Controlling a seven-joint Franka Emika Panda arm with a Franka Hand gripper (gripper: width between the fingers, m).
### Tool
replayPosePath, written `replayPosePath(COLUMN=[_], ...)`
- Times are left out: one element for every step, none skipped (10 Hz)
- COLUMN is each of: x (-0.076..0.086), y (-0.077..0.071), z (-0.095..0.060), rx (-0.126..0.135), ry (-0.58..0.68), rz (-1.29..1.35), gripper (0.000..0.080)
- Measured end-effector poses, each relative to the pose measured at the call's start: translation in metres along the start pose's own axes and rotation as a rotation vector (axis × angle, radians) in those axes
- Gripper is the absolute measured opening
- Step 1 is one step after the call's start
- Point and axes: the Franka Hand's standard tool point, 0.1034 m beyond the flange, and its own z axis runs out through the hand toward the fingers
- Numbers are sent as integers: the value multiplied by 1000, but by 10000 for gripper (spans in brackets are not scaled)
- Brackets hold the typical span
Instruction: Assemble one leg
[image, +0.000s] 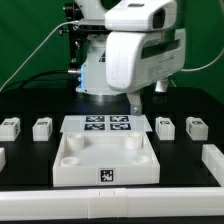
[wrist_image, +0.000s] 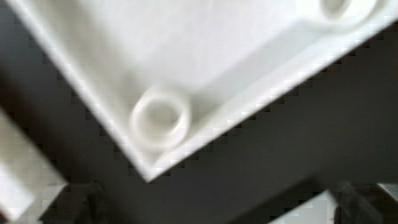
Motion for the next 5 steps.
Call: replayPosePath(x=[-17,-35,-50,-59,-64], y=[-7,-14,-21,-28,-33], z=[10,18,27,33,38], rx=[4,17,37,41,47], ry=[-1,-6,-14,-13,-13], rz=[-48,-95,-157,-205,-239], gripper=[650,650,650,650,650])
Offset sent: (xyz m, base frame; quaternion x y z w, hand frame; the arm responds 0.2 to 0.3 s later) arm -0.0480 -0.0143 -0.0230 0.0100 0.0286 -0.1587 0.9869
